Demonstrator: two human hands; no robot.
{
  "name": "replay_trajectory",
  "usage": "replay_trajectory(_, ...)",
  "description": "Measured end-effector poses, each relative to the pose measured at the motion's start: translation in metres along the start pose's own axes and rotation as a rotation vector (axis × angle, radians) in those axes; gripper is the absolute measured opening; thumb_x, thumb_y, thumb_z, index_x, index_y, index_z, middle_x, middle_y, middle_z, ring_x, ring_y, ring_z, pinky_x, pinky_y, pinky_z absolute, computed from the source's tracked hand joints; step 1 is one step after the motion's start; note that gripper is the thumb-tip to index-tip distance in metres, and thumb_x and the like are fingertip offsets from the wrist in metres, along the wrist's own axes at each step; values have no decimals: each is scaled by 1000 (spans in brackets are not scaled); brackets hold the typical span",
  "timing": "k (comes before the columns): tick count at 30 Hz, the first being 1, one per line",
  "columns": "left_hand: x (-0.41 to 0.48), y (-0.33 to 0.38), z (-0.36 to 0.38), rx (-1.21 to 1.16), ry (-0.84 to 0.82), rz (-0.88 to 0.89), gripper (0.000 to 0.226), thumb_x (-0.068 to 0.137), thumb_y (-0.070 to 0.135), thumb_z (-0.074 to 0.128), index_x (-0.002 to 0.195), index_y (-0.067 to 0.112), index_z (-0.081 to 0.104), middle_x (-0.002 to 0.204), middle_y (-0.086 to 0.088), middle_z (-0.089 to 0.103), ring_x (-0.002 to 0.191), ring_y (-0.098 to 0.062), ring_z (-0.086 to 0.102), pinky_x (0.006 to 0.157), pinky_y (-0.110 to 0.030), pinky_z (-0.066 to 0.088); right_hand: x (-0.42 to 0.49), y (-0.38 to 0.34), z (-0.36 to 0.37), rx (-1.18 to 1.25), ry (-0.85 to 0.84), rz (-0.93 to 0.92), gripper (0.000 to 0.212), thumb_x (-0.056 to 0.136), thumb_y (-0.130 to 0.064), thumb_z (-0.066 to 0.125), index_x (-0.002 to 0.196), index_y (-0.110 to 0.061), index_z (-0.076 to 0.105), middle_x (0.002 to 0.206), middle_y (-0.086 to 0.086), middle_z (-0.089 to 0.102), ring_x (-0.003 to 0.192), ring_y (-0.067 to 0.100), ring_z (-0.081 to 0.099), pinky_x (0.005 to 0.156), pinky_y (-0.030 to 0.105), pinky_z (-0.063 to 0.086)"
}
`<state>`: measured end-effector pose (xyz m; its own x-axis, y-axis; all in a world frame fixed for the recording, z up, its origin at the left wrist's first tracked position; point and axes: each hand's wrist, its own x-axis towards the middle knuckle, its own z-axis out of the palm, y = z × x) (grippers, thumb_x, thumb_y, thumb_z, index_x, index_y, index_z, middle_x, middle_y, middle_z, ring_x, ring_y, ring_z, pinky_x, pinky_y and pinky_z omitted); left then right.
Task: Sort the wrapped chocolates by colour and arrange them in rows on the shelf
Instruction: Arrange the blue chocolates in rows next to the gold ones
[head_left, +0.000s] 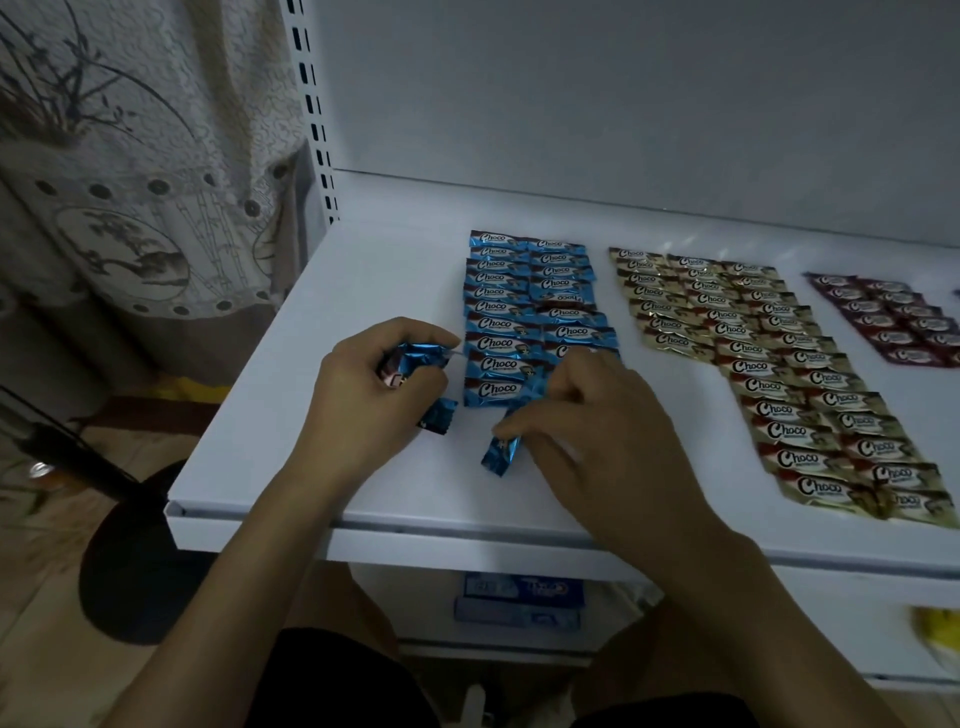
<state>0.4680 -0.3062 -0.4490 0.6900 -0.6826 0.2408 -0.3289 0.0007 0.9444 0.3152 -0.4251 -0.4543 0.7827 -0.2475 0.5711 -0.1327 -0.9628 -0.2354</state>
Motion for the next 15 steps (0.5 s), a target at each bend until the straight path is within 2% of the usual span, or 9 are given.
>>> replay_trajectory(3, 0, -1, 0, -10, 4, -6, 32, 89, -3, 53, 92, 25, 67, 97, 12, 66, 90, 3, 62, 64, -12, 53, -2, -4, -7, 120, 1, 96, 26, 86, -34, 51, 98, -25, 72, 86, -11, 66, 74, -4, 50, 62, 17, 45)
replay_trajectory(7, 1, -2, 0, -27, 5, -27, 30, 90, -1, 53, 93, 25, 67, 100, 11, 64, 93, 6, 61, 62, -13, 54, -5, -8, -8, 132, -21, 167, 26, 86, -45, 52, 93, -25, 68, 85, -14, 68, 77, 1, 58, 63, 22, 51)
replay_trajectory(11, 1, -2, 0, -19, 21, -21, 30, 90, -2, 53, 94, 24, 67, 98, 13, 64, 89, 8, 61, 61, -11, 52, -6, -10, 3, -116, 56, 72, 14, 83, -29, 61, 91, -18, 63, 79, -2, 69, 68, 14, 63, 56, 27, 53)
replay_trajectory(13, 1, -2, -1, -28, 23, -16, 30, 90, -3, 53, 95, 22, 67, 99, 10, 64, 89, 6, 61, 61, -10, 52, -8, -10, 12, -249, 92, -19, 17, 77, -25, 64, 90, -14, 67, 76, 3, 70, 69, 19, 63, 64, 30, 49)
replay_trajectory(15, 1, -2, -1, -37, 20, -8, 30, 90, -5, 53, 95, 21, 67, 99, 9, 64, 89, 7, 62, 62, -10, 51, -9, -8, 18, -246, 138, -140, 17, 83, -23, 56, 85, -13, 69, 75, 7, 69, 79, 18, 54, 74, 32, 39)
